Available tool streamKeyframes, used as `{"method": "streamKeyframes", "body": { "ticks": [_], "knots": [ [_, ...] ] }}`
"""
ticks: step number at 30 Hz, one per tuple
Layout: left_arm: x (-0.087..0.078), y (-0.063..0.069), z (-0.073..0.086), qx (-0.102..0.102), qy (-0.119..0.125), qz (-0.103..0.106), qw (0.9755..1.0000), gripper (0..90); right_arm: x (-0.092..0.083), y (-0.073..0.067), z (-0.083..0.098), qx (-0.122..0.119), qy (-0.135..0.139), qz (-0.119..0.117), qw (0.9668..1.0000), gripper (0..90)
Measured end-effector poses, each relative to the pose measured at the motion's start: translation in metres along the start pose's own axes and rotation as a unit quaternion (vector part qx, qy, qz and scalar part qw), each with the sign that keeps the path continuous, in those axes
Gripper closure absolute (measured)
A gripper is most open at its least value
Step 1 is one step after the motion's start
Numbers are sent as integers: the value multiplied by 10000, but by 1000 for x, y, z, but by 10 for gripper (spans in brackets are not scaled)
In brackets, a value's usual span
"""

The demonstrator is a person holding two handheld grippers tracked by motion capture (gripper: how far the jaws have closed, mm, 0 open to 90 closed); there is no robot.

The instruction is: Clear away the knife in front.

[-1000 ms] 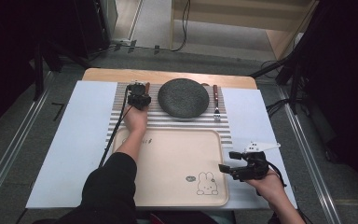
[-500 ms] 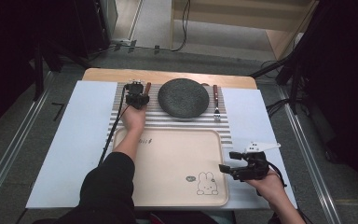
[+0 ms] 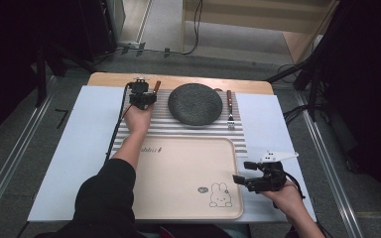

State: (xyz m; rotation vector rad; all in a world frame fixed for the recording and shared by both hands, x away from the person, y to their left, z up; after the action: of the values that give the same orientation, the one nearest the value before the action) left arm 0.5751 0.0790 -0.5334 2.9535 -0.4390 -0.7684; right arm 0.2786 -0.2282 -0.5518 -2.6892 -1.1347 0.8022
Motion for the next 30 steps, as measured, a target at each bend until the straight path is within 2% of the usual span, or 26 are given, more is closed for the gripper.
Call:
{"method": "streamKeyframes", "body": {
  "ticks": [3,6,9,16,20,23,25,27,30],
  "knots": [
    [-3,0,-3,-21,-6,70,10000,779,0,0,0,0,4,0,10000,199],
    [-4,2,-3,-209,-184,306,9991,779,0,0,0,-3,3,8,10000,199],
    [-6,3,-4,-201,-201,398,9988,779,1,0,0,6,4,5,10000,199],
    [-16,8,-10,52,-249,740,9969,779,0,0,0,-6,-2,10,10000,199],
    [-24,10,-12,162,-317,963,9947,778,1,0,0,1,1,10,10000,199],
    [-29,12,-13,109,-356,1161,9925,779,1,0,0,6,7,12,10000,199],
    [-33,13,-14,213,-369,1244,9913,778,2,0,0,8,21,8,10000,199],
    [-37,14,-16,220,-338,1315,9905,778,2,0,0,7,6,7,10000,199],
    [-44,16,-18,318,-338,1472,9880,778,1,0,0,2,9,10,10000,199]
  ]
}}
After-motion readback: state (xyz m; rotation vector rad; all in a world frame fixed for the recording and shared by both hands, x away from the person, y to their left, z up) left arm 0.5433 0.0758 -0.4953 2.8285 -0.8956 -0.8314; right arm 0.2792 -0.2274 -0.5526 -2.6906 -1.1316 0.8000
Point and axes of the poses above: each handheld gripper's, and its own axes: x roughly forward along the jaws, z roughly out of its underside, y roughly to its right, the point moved 9 cm from there along x, roughly forward along the jaws, and after that the axes turned 15 degrees about y, right-handed, at the moved point
